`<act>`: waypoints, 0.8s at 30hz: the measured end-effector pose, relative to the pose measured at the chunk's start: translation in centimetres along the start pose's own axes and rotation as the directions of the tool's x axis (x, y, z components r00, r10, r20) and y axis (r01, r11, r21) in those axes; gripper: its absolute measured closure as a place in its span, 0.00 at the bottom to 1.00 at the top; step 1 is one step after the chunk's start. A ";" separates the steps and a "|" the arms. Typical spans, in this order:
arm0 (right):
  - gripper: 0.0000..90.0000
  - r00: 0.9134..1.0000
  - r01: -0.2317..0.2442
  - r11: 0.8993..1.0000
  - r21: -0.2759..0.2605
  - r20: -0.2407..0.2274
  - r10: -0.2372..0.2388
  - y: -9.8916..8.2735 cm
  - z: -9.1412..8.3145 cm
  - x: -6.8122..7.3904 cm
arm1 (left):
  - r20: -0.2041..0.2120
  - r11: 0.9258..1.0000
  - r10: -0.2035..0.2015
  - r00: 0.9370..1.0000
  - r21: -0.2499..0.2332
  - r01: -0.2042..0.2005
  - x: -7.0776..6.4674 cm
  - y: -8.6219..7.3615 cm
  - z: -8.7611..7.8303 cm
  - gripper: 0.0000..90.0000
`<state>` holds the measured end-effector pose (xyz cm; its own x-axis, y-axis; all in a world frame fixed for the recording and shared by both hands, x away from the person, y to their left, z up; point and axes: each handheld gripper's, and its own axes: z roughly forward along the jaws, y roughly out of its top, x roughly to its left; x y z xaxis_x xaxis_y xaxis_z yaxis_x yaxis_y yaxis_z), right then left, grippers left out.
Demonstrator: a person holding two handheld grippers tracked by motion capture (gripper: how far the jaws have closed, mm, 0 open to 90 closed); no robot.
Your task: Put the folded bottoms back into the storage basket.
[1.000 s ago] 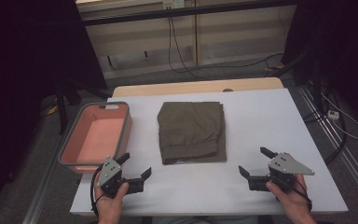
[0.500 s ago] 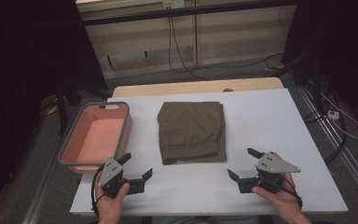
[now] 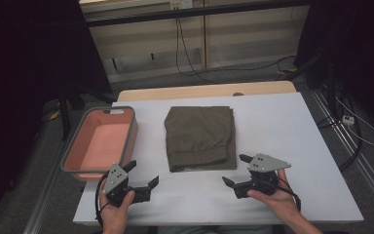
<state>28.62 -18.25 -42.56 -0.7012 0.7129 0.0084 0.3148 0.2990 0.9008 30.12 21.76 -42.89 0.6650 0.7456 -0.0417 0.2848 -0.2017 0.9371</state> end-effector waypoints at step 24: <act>0.14 0.977 0.181 0.960 0.212 -0.154 -0.151 4.6 6.8 0.1 | -0.002 1.000 -0.002 1.000 0.027 0.002 0.6 -0.3 0.4 0.04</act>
<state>34.32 -12.45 -41.42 -0.8305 0.5538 -0.0607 0.3106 0.5507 0.7748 30.70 22.02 -43.28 0.6635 0.7470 -0.0429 0.3049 -0.2176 0.9272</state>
